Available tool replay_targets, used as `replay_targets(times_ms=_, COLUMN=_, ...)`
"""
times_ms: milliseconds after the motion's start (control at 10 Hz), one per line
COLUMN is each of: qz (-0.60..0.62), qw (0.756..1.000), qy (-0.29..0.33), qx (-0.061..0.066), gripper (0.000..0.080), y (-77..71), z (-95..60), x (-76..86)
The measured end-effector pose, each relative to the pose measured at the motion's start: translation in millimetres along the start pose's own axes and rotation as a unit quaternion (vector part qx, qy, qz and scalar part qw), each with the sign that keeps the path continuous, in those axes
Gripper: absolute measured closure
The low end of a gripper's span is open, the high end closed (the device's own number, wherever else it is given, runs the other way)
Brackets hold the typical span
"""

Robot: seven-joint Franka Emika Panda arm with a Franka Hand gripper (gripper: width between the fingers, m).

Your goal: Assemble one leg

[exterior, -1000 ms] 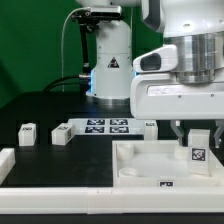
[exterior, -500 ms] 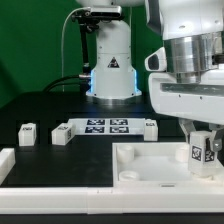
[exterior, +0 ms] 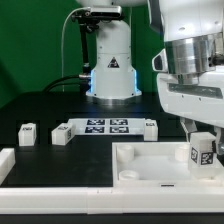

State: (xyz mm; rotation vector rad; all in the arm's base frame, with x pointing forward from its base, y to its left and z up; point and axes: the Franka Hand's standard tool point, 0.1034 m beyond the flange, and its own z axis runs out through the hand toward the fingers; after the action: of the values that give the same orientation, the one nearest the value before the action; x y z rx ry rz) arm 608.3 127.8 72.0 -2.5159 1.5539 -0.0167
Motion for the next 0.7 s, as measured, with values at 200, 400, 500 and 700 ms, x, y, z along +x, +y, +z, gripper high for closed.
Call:
replay_targets(times_ms=200, qz=-0.161, qw=0.987, qy=0.0, qx=-0.003, gripper=0.0159, y=-1.2, z=-0.3, x=0.0)
replay_targets(times_ms=400, qz=-0.305, qw=0.952, qy=-0.006, qx=-0.012, gripper=0.0151, y=-1.9, z=0.8, x=0.9)
replay_targets(times_ms=500, qz=-0.384, qw=0.923, qy=-0.002, qx=-0.016, gripper=0.0151, y=-4.0, z=1.0, x=1.8)
replay_targets(times_ms=700, qz=-0.49, qw=0.871, qy=0.015, qx=-0.022, gripper=0.015, y=-8.2, z=-0.1, x=3.0)
